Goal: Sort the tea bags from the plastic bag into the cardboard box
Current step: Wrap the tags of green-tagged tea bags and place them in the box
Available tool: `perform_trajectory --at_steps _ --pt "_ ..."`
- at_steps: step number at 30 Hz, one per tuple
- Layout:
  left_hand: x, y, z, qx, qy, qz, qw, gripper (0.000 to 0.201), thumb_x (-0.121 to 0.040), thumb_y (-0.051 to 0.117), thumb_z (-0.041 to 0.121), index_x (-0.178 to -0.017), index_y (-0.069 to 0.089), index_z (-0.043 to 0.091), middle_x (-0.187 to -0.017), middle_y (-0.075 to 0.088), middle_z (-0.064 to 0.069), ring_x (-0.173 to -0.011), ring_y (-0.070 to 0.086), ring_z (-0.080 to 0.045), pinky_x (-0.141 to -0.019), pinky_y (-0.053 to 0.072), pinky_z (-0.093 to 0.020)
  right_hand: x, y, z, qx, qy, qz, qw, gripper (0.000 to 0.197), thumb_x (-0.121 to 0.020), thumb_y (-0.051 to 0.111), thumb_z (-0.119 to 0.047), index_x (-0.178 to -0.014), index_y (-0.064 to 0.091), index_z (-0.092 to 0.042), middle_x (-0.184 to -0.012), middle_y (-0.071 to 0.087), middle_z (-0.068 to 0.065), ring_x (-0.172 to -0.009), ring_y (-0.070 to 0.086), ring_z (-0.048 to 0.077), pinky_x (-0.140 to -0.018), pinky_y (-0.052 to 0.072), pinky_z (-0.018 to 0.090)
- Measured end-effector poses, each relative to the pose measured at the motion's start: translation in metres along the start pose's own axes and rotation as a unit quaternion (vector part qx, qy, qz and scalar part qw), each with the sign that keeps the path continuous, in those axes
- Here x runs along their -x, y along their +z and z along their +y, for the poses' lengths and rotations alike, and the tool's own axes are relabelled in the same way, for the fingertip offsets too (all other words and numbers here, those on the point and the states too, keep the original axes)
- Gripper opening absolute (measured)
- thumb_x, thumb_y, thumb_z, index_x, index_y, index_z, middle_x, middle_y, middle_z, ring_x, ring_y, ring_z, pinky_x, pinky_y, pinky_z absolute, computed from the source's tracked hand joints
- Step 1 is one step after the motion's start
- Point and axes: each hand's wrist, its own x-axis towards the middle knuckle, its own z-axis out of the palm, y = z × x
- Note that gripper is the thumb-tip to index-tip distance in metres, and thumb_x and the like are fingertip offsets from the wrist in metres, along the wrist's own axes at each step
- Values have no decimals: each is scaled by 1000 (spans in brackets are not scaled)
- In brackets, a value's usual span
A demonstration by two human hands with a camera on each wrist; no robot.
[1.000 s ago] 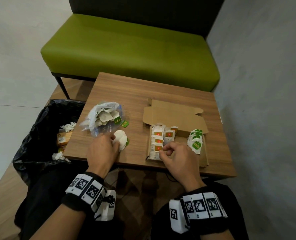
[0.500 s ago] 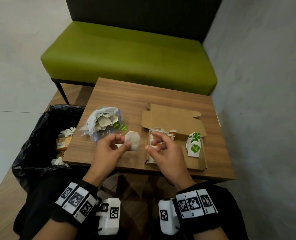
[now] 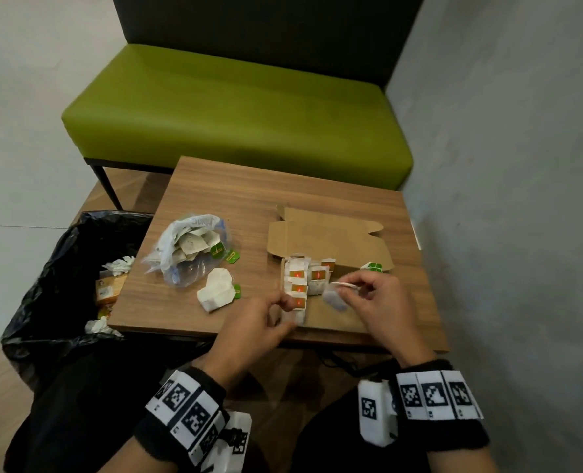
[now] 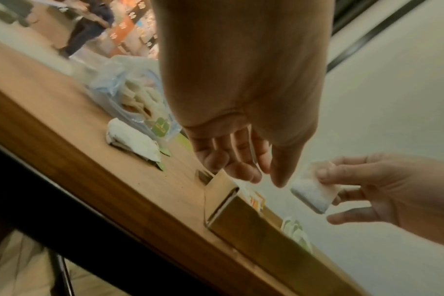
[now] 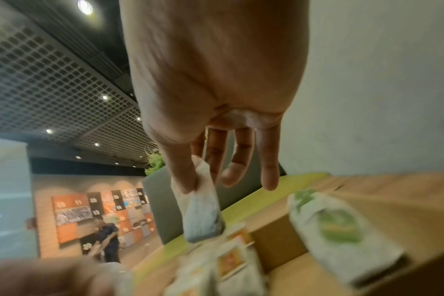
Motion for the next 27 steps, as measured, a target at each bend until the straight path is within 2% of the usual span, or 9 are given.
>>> perform_trajectory --at_steps 1,3,5,9,11,14,18,23,27 --pt "1 2 1 -48 10 -16 999 22 -89 69 35 -109 61 40 -104 67 15 -71 58 0 -66 48 -18 -3 -8 8 26 26 11 999 9 -85 76 -30 -86 73 -38 -76 66 -17 -71 58 4 -60 42 27" --pt "2 6 0 -94 24 -30 995 27 -90 68 35 -116 60 39 -110 63 20 -77 52 7 -68 41 -12 -11 -20 28 84 61 14 994 6 -86 75 -31 -86 73 -37 -74 62 -19 -72 56 3 -59 40 26" --pt "2 8 -1 -100 30 -29 994 27 -90 67 35 -116 59 39 -110 61 20 -79 51 7 -70 39 -11 -20 -27 49 137 80 -6 987 6 -87 74 -31 -85 72 -37 -76 63 -17 -75 58 7 -60 39 25" --pt "2 10 -5 -97 48 -29 994 23 -92 64 32 -113 59 39 -106 57 21 -87 51 5 -79 43 -15 -34 -30 78 167 113 -64 977 8 -85 75 -34 -80 71 -39 -79 67 -15 -84 63 13 -61 39 23" --pt "2 11 -6 -100 68 -37 992 21 -93 62 27 -111 60 38 -105 54 23 -91 51 5 -84 46 -16 -38 -30 82 200 94 -58 974 3 -85 74 -35 -88 76 -35 -90 71 -9 -95 63 16 -68 40 26" --pt "2 13 -9 -100 87 -42 990 23 -94 60 19 -109 62 36 -105 53 23 -96 50 5 -88 47 -17 -42 -27 82 236 57 -56 968 9 -86 73 -32 -94 78 -32 -102 70 -6 -107 58 18 -80 46 32" --pt "2 15 -10 -95 106 -38 989 24 -94 59 15 -108 65 33 -106 56 22 -97 50 6 -87 44 -12 -45 -21 81 259 26 -61 964 12 -85 73 -29 -93 78 -37 -97 65 -13 -101 57 15 -77 44 31" --pt "3 18 -11 -101 119 -38 987 22 -93 60 17 -107 65 34 -105 55 22 -95 47 9 -81 36 -4 -45 -18 78 275 22 -44 960 18 -81 77 -25 -92 77 -39 -101 66 -13 -101 52 14 -78 42 31" --pt "2 18 -11 -102 120 -40 987 22 -93 61 17 -107 65 33 -102 53 25 -89 45 15 -80 35 -2 -45 -19 72 275 49 -37 960 29 -81 79 -23 -107 73 -34 -106 64 -10 -105 53 14 -74 34 27"
